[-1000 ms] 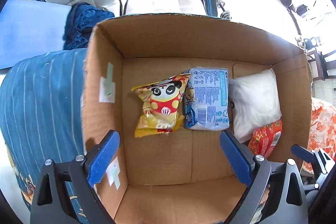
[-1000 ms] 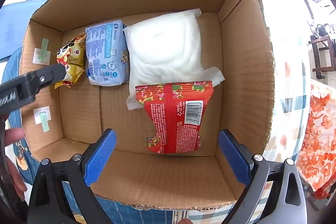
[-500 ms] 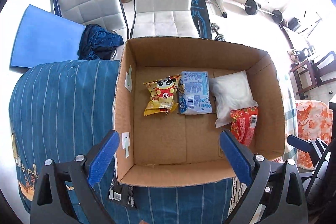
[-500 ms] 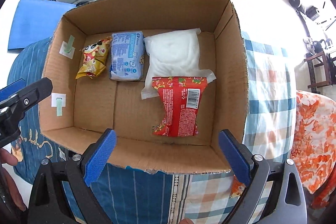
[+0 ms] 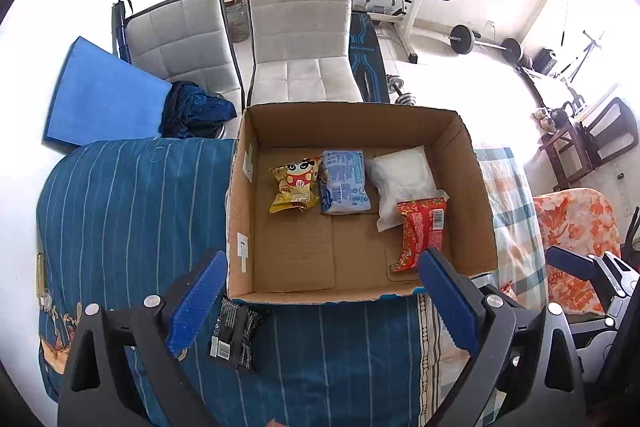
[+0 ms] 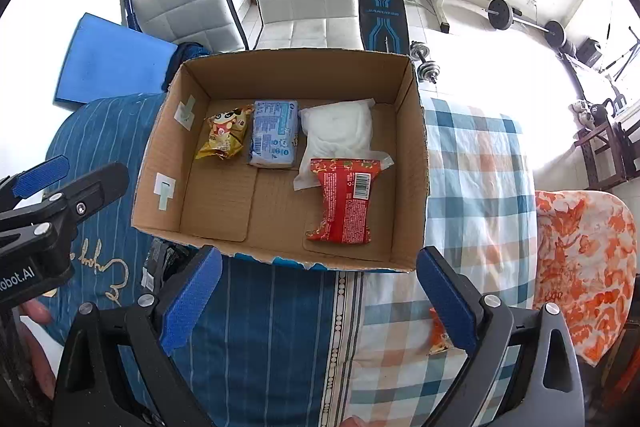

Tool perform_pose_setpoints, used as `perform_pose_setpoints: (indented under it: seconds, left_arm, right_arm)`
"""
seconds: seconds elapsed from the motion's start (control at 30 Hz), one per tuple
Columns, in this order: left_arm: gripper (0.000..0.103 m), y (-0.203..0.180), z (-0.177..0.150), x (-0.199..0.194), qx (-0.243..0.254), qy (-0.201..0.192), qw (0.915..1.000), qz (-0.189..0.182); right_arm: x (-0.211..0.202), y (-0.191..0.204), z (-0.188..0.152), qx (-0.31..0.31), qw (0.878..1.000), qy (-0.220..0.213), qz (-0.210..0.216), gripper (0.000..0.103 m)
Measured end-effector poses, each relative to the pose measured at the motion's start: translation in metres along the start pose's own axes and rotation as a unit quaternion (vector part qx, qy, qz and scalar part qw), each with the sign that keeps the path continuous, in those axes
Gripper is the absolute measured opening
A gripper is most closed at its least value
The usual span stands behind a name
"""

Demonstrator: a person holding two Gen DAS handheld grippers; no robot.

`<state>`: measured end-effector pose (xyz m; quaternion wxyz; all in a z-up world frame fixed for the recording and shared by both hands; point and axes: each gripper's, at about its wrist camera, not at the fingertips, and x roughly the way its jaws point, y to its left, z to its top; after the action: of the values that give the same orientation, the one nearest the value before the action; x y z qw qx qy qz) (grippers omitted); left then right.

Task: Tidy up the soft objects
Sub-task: 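Grasp black snack bag with left tool while right tool grasps orange bag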

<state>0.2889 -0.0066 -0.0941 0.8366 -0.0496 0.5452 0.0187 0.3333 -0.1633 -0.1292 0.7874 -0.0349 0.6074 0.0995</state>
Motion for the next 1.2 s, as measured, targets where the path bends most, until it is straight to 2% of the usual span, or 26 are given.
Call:
perform_pose_setpoints:
  seconds: [0.33, 0.43, 0.5, 0.7, 0.87, 0.97, 1.1, 1.2]
  left_arm:
    - [0.098, -0.004, -0.010, -0.022, -0.003, -0.016, 0.9999, -0.002]
    - [0.098, 0.006, -0.016, -0.022, -0.015, -0.016, 0.9998, 0.002]
    - [0.098, 0.016, -0.024, -0.019, -0.023, -0.014, 0.9996, 0.012]
    - [0.098, 0.045, -0.060, 0.009, -0.055, 0.025, 0.9974, 0.039]
    - [0.098, 0.063, -0.091, 0.041, -0.089, 0.070, 0.9926, 0.044]
    - [0.098, 0.078, -0.107, 0.057, -0.106, 0.095, 0.9884, 0.053]
    - [0.098, 0.103, -0.121, 0.082, -0.128, 0.128, 0.9814, 0.064]
    - [0.098, 0.113, -0.125, 0.102, -0.115, 0.148, 0.9777, 0.094]
  right_arm:
    - [-0.022, -0.014, -0.014, 0.017, 1.000, -0.015, 0.018, 0.100]
    - [-0.019, -0.036, -0.020, 0.033, 0.999, -0.005, 0.023, 0.100]
    - [-0.011, -0.059, -0.027, 0.047, 0.999, 0.010, 0.009, 0.100]
    - [0.048, -0.140, -0.060, 0.079, 0.991, 0.096, -0.052, 0.100]
    - [0.116, -0.190, -0.094, 0.110, 0.977, 0.170, -0.069, 0.100]
    - [0.149, -0.203, -0.109, 0.121, 0.970, 0.198, -0.067, 0.100]
    - [0.183, -0.207, -0.122, 0.133, 0.965, 0.224, -0.041, 0.099]
    - [0.196, -0.204, -0.126, 0.131, 0.963, 0.229, -0.044, 0.097]
